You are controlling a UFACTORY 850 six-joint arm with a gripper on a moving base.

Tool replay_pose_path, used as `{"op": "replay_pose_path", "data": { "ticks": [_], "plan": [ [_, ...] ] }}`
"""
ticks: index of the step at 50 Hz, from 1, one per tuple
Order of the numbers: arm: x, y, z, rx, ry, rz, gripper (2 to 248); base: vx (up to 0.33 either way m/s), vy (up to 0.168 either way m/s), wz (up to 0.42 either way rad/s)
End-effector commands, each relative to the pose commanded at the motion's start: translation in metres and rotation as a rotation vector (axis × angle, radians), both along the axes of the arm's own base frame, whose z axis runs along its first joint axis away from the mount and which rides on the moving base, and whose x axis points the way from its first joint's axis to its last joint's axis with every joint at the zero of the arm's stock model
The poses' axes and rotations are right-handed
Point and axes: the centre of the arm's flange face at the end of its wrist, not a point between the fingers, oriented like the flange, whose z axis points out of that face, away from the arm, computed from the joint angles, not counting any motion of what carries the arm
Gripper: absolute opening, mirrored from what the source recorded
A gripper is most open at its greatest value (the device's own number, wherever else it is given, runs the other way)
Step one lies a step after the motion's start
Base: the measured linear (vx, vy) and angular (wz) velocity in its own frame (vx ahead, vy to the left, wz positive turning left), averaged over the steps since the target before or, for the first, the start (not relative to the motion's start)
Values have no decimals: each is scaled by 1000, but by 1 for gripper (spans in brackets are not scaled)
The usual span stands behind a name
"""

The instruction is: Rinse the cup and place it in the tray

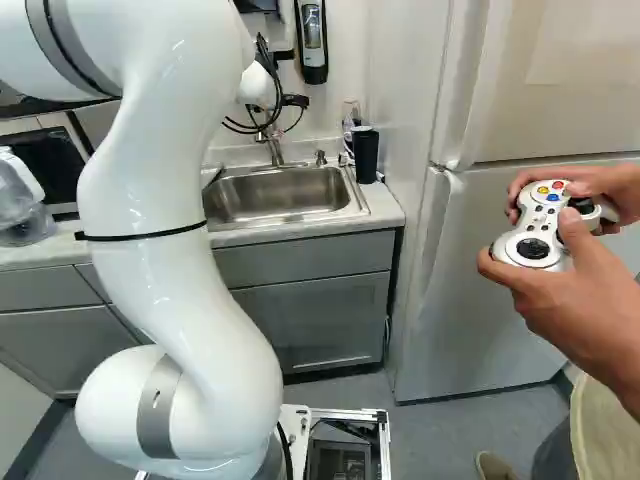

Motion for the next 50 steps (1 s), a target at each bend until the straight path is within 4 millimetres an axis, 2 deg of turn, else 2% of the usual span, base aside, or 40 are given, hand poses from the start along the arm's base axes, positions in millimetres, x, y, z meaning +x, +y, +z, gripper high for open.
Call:
{"op": "replay_pose_path", "data": {
  "ticks": [19, 50],
  "plan": [
    [19, 1, -2, 1, -13, -1, 247, 0, 0, 0],
    [16, 1, -2, 1, -12, -1, 247, 0, 0, 0]
  ]
}}
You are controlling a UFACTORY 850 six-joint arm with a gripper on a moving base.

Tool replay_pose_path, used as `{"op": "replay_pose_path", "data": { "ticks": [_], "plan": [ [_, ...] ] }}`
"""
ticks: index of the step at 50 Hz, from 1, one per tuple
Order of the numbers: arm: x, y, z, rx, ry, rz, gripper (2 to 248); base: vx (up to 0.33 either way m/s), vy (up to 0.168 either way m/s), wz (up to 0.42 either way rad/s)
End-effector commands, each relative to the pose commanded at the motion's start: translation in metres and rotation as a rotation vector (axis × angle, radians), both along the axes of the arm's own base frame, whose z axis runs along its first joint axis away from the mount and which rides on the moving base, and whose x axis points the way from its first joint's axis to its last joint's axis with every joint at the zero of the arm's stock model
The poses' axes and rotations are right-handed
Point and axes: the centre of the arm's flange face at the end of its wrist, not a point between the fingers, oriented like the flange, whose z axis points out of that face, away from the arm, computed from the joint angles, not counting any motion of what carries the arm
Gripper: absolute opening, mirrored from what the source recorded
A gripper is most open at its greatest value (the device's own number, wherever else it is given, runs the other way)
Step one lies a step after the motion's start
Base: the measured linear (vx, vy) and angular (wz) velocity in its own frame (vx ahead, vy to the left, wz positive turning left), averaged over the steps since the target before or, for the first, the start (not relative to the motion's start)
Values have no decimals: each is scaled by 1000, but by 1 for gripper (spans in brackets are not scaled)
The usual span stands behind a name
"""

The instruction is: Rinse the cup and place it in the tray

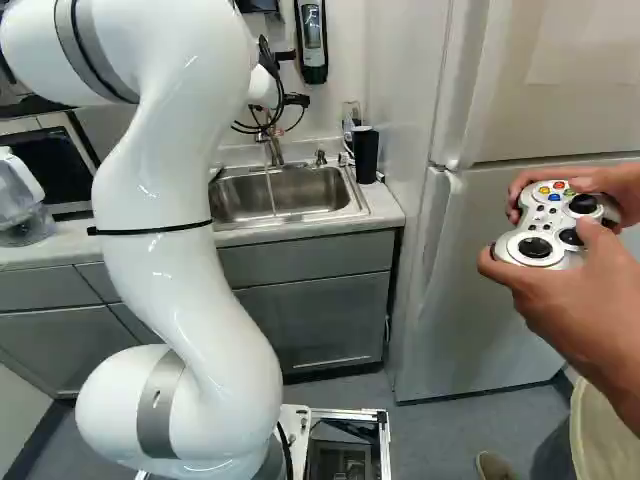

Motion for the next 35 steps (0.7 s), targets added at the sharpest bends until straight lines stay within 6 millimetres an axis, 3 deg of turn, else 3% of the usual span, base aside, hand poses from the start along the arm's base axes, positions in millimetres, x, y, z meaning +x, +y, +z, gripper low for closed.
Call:
{"op": "replay_pose_path", "data": {
  "ticks": [35],
  "plan": [
    [-66, 13, 6, -3, 27, 29, 247, 0, 0, 0]
  ]
}}
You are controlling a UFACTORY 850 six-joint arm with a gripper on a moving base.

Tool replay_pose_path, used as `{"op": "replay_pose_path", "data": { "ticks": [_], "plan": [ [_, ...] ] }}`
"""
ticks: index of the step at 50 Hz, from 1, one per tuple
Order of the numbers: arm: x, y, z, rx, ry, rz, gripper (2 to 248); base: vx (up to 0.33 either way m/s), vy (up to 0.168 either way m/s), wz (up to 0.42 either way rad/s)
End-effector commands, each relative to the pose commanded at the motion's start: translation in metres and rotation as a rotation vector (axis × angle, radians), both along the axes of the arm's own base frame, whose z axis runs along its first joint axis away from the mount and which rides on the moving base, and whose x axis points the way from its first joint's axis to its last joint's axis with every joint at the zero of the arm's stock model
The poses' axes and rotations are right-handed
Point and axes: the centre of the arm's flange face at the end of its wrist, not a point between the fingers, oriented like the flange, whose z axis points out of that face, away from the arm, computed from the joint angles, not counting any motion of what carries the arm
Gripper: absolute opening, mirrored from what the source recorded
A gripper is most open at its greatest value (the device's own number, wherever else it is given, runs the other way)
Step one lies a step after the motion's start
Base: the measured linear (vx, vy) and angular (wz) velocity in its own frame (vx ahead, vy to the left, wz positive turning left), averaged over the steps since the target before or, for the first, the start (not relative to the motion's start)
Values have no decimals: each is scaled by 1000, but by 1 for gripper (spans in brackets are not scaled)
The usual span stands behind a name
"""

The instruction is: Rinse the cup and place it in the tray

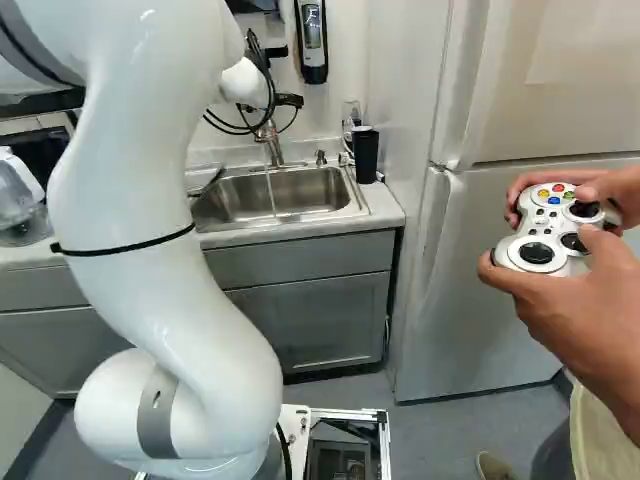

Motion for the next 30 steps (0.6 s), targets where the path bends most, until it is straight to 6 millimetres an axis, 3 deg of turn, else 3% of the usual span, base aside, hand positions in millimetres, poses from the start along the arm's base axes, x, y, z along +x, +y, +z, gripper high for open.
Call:
{"op": "replay_pose_path", "data": {
  "ticks": [30],
  "plan": [
    [-63, 18, -5, -14, 106, 43, 247, 0, 0, 0]
  ]
}}
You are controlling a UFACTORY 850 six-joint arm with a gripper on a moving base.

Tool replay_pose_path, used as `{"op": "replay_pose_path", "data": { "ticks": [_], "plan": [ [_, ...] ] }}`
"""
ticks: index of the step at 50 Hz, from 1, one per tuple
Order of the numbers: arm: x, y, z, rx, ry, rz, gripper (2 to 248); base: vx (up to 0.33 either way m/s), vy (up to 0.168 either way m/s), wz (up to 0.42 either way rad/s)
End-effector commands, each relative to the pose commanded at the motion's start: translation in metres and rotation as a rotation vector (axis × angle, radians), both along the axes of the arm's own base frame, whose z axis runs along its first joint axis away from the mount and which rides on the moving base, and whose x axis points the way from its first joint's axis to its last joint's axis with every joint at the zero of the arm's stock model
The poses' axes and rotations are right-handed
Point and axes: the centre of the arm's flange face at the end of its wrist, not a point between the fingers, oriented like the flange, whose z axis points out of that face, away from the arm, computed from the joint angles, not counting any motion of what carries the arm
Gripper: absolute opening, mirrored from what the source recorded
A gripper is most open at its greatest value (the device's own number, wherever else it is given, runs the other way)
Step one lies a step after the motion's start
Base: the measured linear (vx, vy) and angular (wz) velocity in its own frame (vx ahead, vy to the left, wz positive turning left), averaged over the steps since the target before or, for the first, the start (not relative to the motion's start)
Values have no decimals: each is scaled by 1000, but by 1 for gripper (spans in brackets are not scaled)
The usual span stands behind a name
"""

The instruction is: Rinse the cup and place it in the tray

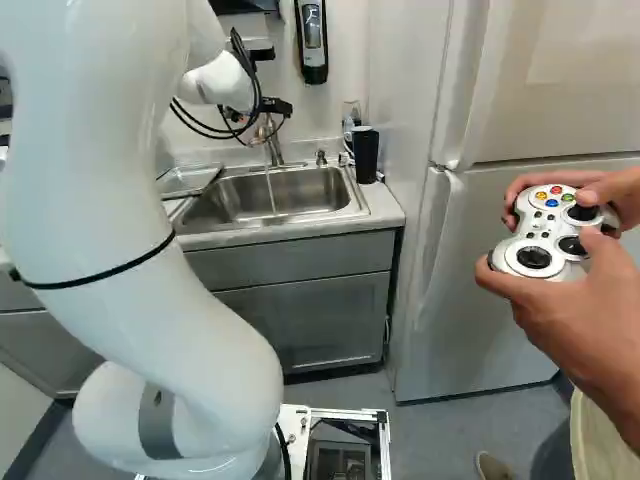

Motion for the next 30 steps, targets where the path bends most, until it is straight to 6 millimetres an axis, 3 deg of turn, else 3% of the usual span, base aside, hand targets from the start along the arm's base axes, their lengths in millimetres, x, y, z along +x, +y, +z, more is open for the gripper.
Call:
{"op": "replay_pose_path", "data": {
  "ticks": [30],
  "plan": [
    [-67, -5, -12, -23, 143, 10, 247, 0, 0, 0]
  ]
}}
